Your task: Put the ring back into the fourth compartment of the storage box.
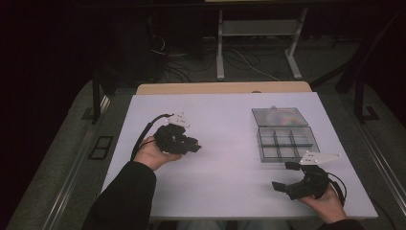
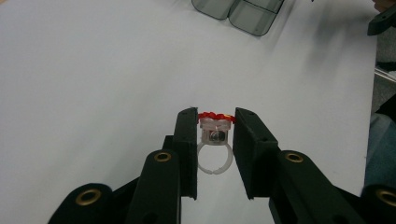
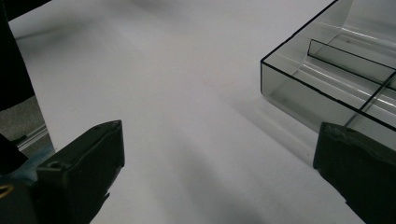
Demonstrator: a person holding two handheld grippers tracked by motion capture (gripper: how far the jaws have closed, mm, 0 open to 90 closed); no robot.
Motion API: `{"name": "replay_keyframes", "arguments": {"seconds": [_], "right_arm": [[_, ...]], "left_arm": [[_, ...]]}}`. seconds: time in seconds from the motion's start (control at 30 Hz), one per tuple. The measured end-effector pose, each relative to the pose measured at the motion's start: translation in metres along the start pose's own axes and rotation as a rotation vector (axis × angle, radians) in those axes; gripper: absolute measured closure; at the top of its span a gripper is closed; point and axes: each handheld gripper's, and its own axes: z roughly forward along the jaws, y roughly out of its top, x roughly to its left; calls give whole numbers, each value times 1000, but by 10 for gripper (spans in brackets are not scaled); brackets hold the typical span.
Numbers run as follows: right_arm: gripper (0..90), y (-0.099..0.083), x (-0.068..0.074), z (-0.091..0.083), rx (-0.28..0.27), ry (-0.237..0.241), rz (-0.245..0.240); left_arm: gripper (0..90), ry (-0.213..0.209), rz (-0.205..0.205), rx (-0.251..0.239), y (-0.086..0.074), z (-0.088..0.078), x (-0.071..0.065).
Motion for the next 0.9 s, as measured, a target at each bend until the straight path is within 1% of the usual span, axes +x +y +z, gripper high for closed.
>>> {"name": "replay_keyframes", "arguments": {"seconds": [0.1,0.27,0.3,0.37,0.43,0.5,0.53,0.63,0.7,0.73,0.77,0.9], "right_arm": [[14,0,0,0,0,0,0],[14,0,-1,-1,-2,-2,1],[14,0,-1,-1,-2,-2,1],[14,0,-2,-1,-5,-4,-7],[14,0,-2,-1,-6,-4,-8],[14,0,-2,-1,-4,-4,-6],[14,0,-2,0,-3,-4,-6],[14,0,-2,0,-3,-4,-6],[14,0,-2,0,-3,-3,-7],[14,0,-2,0,-3,-3,-7],[14,0,-2,0,-3,-3,-7],[14,0,-2,0,-4,-3,-6]], "left_arm": [[700,-3,10,5,3,2,0],[699,-11,21,0,15,8,1],[699,-11,21,0,15,8,1],[700,-12,26,-3,19,9,1],[699,-14,37,3,23,11,2],[700,-17,36,-1,28,13,0],[699,-19,52,2,30,14,1],[699,-19,48,4,33,16,1],[699,-22,53,1,37,18,1],[700,-22,63,5,38,18,2],[699,-22,63,5,38,18,2],[698,-31,57,-5,47,23,3]]}}
